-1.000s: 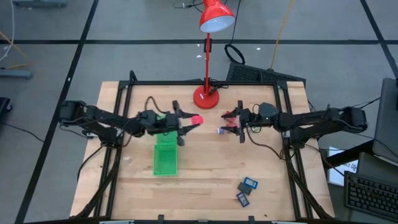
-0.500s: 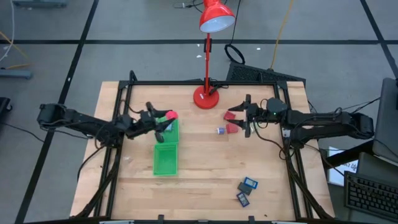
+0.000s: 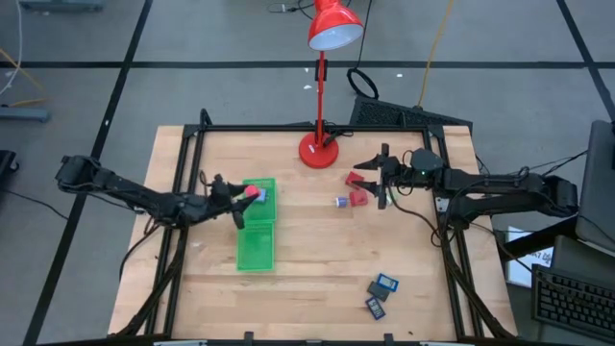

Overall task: Pick & Place Office items
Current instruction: Put the pink charger adapter into the top green bin

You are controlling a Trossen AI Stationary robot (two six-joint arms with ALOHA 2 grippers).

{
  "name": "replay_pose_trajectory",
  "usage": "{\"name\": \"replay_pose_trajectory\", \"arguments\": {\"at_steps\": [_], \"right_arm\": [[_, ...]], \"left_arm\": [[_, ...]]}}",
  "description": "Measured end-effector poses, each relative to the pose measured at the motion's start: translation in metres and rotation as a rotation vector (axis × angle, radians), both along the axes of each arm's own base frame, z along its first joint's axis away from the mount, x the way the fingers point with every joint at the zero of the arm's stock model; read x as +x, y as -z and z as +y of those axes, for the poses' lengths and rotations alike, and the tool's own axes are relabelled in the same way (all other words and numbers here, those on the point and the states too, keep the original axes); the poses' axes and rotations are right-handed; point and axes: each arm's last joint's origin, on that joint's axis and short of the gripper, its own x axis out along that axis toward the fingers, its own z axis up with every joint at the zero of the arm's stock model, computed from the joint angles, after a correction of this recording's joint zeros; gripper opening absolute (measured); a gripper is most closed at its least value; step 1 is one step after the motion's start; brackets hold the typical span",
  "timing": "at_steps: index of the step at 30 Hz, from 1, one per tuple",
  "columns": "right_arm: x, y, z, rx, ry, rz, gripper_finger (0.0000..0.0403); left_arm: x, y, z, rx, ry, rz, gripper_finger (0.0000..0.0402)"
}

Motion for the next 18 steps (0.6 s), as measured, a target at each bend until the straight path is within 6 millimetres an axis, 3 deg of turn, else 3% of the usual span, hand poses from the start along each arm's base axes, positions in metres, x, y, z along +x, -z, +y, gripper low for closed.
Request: {"name": "replay_pose_trajectory", "arguments": {"at_steps": [8, 15, 18], "right_arm": [[0.0, -0.001, 0.0, 0.0, 0.001, -0.009, 0.0212], [0.0, -0.006, 0.0, -0.029, -0.001, -0.059, 0.0212], [0.0, -0.006, 0.0, -0.013, 0.0, -0.059, 0.0212]], "left_arm": [[-0.001, 0.014, -0.002, -0.047, 0.075, 0.126, 0.0163], [-0.002, 0.019, -0.003, -0.155, 0.09, 0.131, 0.0158], [-0.002, 0.019, -0.003, -0.187, 0.081, 0.117, 0.0183]]}}
